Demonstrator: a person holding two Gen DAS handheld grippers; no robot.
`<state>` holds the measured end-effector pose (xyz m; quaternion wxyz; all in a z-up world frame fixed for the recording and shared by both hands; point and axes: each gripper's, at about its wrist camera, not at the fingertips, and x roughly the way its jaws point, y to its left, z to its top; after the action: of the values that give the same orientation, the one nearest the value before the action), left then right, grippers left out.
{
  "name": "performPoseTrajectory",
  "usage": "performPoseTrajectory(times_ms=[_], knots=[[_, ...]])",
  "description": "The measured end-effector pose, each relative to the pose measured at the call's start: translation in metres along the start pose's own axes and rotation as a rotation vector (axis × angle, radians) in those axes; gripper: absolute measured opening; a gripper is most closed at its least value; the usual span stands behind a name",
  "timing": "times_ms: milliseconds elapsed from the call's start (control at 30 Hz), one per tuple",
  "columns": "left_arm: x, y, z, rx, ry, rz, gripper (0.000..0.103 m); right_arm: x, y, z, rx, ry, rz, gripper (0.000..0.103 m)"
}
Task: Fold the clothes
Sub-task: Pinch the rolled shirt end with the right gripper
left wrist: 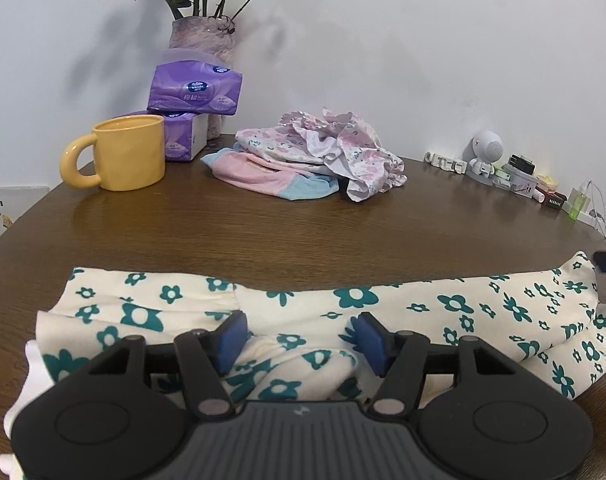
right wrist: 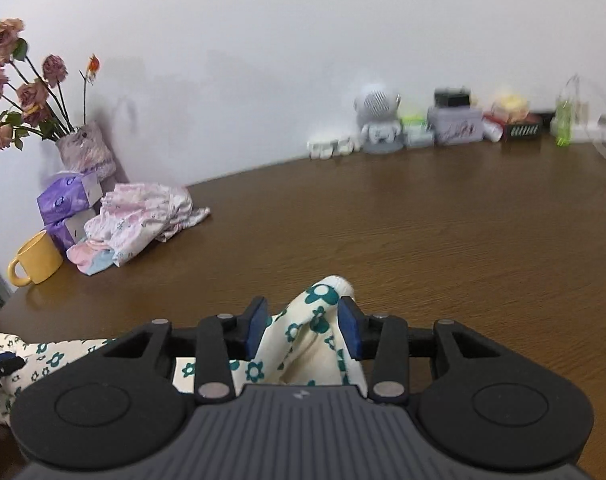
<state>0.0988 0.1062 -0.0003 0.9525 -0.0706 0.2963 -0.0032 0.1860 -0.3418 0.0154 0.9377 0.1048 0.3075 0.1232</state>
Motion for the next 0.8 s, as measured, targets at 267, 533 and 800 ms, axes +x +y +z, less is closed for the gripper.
performPoseTrajectory(times_ms=[267,533,800], knots=[[0.000,0.001,0.000,-0.006,0.000,-0.004,0.060,0.027,-0.024,-0.013,0.134,0.062,0.036,0.006],[0.000,0.003,0.000,-0.017,-0.003,-0.009,0.060,0.035,-0.033,-0.021,0.137,0.049,0.030,0.006],[-0.001,0.001,0.000,-0.014,-0.007,-0.012,0.063,0.011,-0.039,-0.021,0.195,-0.025,0.037,0.010]])
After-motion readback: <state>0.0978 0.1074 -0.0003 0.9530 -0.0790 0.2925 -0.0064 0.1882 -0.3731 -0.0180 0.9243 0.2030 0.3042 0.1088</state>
